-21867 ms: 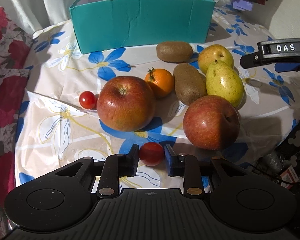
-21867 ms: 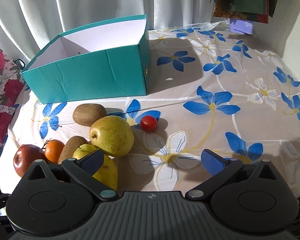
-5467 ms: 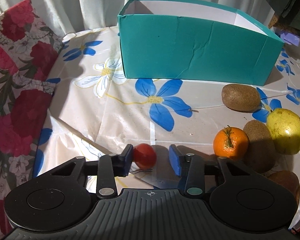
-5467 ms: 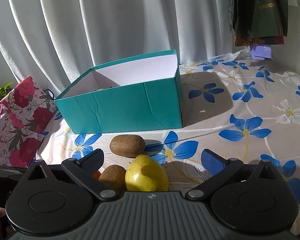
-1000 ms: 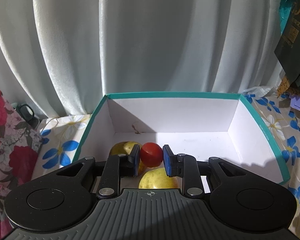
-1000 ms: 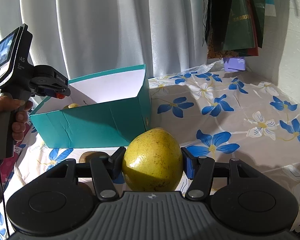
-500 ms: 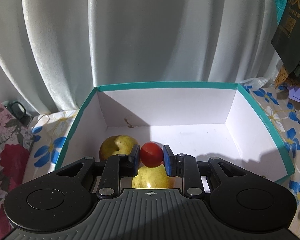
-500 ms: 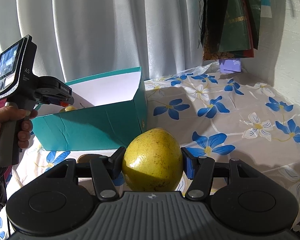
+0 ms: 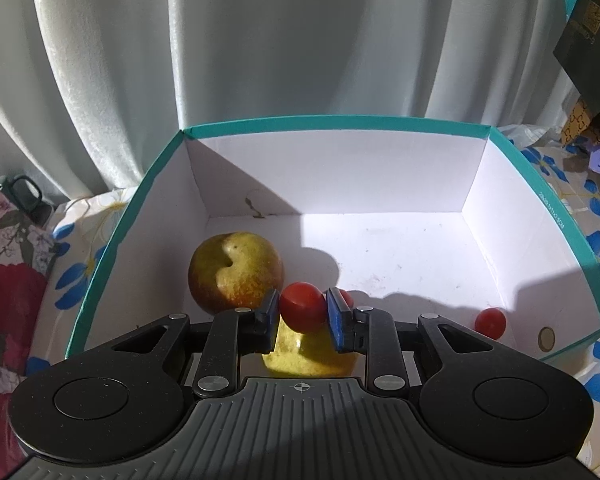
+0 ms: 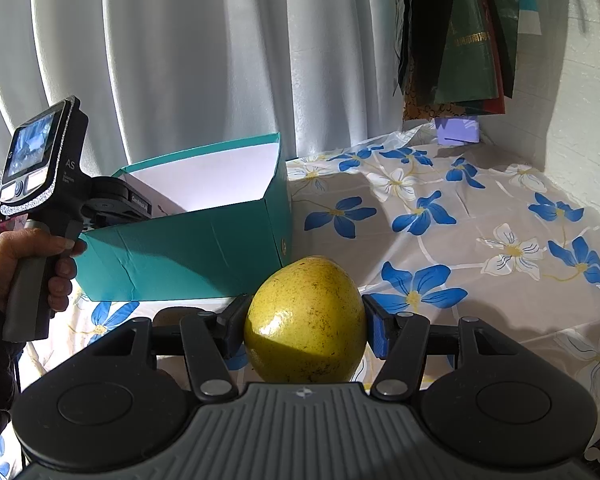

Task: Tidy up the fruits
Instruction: 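Lower the tomato into the box and open the left tool while the right tool carries the pear, then lower the held pear into the teal box with the right tool, then open the right tool to release the pear while the left tool moves to a red apple, then grasp the red apple with the left tool while the right tool moves toward a kiwi, then close the right tool on the kiwi while the left tool lifts the apple, then carry the apple over the box with the left tool while the right tool carries the kiwi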

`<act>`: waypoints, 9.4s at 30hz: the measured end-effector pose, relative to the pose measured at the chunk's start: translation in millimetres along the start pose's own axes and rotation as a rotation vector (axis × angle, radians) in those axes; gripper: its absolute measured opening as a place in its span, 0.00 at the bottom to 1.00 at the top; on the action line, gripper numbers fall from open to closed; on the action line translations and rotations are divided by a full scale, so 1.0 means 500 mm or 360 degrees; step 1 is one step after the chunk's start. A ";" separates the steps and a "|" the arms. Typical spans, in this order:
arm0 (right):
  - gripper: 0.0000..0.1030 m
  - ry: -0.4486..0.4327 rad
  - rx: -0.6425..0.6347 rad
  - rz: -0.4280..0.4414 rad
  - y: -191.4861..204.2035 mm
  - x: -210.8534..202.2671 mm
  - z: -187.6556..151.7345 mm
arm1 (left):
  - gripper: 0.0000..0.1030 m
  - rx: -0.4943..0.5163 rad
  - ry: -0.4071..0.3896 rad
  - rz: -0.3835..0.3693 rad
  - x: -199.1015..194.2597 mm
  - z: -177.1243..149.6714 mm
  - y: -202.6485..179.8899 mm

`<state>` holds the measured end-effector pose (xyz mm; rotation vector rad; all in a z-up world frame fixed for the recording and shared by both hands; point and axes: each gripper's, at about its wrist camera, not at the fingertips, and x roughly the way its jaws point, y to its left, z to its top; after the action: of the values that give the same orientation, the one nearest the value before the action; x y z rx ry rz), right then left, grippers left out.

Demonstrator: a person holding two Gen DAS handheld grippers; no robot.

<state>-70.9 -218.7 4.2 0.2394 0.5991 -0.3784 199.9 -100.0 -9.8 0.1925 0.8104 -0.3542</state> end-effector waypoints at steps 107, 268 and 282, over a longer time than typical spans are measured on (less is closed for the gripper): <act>0.60 -0.0150 -0.0467 0.0157 0.146 0.243 0.159 | 0.98 -0.0290 0.0148 0.0189 -0.282 -0.260 0.114; 0.65 -0.0084 -0.0048 0.0037 0.031 0.003 0.027 | 0.76 0.0019 -0.0196 0.0083 -0.328 -0.085 -0.012; 0.65 -0.0144 0.0005 -0.0022 0.002 -0.038 0.012 | 0.76 0.0069 -0.0242 0.0042 -0.317 -0.054 -0.049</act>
<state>-82.1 -214.6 20.5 0.2202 0.5116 -0.4017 71.4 -77.4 87.8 0.2142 0.6503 -0.3576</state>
